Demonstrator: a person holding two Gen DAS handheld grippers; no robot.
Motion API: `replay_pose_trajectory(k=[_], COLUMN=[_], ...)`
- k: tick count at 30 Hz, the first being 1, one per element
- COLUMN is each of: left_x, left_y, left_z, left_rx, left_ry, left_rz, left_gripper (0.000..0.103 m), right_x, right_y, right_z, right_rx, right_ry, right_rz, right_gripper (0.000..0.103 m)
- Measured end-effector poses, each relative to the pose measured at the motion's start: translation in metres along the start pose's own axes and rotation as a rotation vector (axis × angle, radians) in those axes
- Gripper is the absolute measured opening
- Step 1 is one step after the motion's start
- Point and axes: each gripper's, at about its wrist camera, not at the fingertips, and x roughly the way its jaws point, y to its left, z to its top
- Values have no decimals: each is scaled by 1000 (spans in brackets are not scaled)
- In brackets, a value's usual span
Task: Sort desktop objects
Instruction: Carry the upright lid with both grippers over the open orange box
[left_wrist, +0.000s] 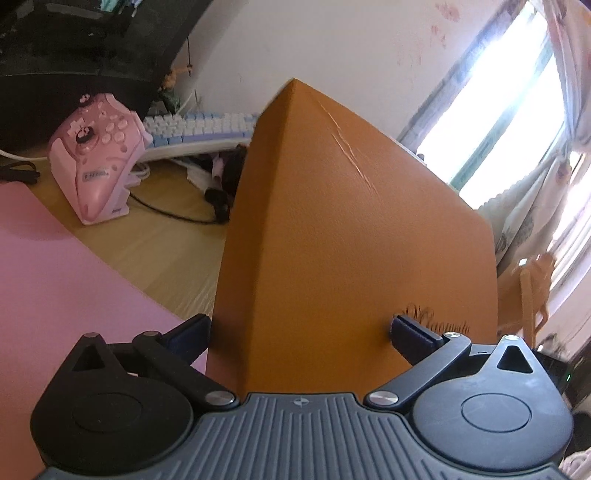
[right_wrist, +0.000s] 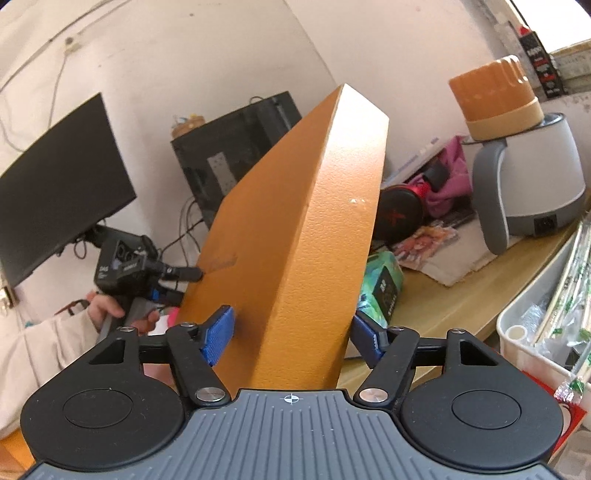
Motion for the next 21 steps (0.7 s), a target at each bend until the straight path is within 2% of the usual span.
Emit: replay_pose_trajectory(k=[2, 8, 13, 21], left_x=[1, 2, -3, -26], left_y=[2, -8, -15, -38], left_z=[2, 0, -6, -5], left_rx=[-18, 17, 47, 79], left_ry=[1, 26, 32, -23], left_rz=[-5, 6, 5, 62], left_gripper=[103, 102, 96, 93], right_x=[0, -9, -12, -11], right_y=[-2, -2, -13, -17], right_z=[-1, -2, 0, 4], right_rx=[-7, 13, 61, 122], right_ry=[0, 0, -7, -11], right_rz=[9, 24, 27, 75], right_gripper=[71, 71, 71, 71])
